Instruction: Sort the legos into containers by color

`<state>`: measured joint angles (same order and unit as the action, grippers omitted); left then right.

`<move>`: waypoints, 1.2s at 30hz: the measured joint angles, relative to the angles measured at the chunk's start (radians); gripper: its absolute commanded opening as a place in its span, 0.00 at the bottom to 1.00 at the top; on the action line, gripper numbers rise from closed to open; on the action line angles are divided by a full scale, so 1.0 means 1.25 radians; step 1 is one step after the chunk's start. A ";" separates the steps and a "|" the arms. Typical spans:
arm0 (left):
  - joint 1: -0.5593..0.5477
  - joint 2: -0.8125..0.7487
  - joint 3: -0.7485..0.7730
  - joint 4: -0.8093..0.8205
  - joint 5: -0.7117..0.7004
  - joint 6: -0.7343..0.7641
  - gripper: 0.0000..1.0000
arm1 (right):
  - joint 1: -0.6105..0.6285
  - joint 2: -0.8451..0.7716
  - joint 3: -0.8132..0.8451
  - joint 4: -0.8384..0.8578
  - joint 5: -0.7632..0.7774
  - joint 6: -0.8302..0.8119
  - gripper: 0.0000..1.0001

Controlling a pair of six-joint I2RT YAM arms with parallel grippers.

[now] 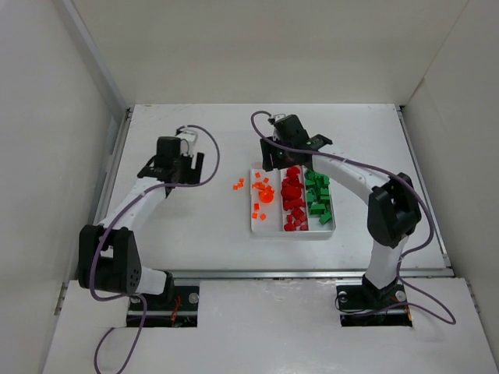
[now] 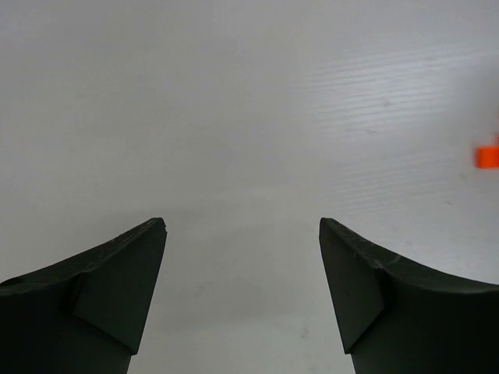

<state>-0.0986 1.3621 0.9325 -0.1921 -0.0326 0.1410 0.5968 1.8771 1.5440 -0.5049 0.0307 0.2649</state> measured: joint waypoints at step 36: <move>-0.272 0.402 0.182 0.022 0.251 0.291 0.13 | -0.044 -0.121 -0.097 0.015 0.000 0.001 0.66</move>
<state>-0.4389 1.8641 1.1599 -0.1642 0.2806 0.5041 0.5415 1.7260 1.4231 -0.4866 0.0303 0.2665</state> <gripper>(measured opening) 0.202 0.660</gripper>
